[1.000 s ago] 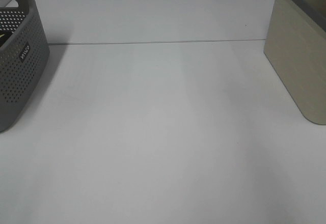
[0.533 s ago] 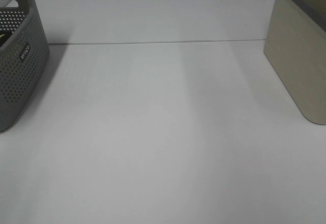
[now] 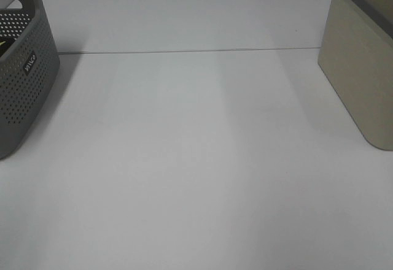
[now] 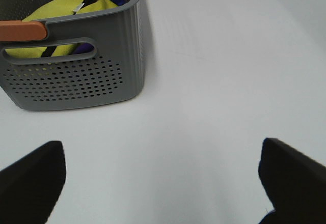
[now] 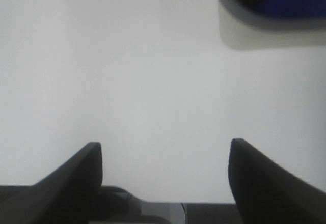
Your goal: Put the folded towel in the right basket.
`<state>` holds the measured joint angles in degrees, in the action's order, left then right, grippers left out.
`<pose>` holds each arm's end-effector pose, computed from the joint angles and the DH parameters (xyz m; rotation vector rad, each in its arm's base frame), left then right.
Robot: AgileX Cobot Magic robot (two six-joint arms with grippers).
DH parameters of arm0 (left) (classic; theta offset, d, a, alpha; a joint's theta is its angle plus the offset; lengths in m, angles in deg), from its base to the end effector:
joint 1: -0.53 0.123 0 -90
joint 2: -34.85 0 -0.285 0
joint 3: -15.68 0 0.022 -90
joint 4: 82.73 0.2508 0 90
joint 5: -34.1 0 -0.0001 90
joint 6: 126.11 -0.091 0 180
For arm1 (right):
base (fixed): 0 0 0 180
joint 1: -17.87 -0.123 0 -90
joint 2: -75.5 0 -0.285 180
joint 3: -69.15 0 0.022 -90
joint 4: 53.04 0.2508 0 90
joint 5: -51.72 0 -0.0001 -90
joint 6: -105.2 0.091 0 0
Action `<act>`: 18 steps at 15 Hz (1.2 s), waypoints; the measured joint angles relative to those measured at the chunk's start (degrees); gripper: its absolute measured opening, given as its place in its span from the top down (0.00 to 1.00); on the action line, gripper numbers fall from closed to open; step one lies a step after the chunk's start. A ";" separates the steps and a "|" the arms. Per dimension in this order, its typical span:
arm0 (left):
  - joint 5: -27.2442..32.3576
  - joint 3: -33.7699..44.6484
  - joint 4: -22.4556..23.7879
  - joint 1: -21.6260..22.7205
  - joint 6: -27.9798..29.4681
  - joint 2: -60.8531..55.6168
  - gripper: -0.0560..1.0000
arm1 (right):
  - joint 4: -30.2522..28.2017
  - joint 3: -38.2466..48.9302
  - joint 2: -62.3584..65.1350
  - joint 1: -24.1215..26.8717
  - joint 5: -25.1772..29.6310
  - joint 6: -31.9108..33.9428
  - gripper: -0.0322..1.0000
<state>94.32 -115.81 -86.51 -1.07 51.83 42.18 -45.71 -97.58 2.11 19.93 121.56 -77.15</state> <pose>-0.0060 -0.0050 0.2785 0.0677 2.0235 -0.0736 0.2040 0.0036 0.3499 0.0192 2.7232 0.1543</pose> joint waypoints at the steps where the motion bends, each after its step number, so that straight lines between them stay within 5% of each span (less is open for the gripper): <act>1: 0.00 0.00 0.00 0.00 0.00 0.00 0.02 | -0.06 5.21 3.61 0.00 0.00 0.06 0.33; 5: 0.00 0.00 0.00 0.00 0.00 0.00 0.02 | -2.52 24.75 20.45 0.00 -1.09 0.06 0.33; 8: 0.00 0.00 0.00 0.00 0.00 0.00 0.02 | -2.98 30.83 30.42 0.00 -3.67 -0.40 0.33; 18: 0.00 0.00 0.00 0.00 0.00 0.00 0.02 | -2.98 34.03 64.52 0.00 -7.28 -2.86 0.33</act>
<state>94.32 -115.81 -86.51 -1.07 51.83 42.18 -48.69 -63.55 66.62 19.93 114.29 -80.02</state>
